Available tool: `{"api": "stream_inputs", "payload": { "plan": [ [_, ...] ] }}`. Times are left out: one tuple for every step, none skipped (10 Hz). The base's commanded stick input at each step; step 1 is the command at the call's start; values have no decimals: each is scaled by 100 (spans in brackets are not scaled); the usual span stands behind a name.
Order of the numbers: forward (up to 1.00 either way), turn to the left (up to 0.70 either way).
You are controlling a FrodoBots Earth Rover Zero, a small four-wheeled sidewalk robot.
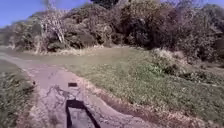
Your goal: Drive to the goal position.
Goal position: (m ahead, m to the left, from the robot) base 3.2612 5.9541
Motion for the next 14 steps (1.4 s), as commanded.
{"api": "stream_inputs", "payload": {
  "plan": [
    [50, 4],
    [50, 5],
    [50, 25],
    [50, 44],
    [50, 50],
    [50, 50],
    [50, 50],
    [50, 50],
    [50, 50],
    [50, 50],
    [50, 50],
    [50, 50],
    [50, 50],
    [50, 50]
  ]
}}
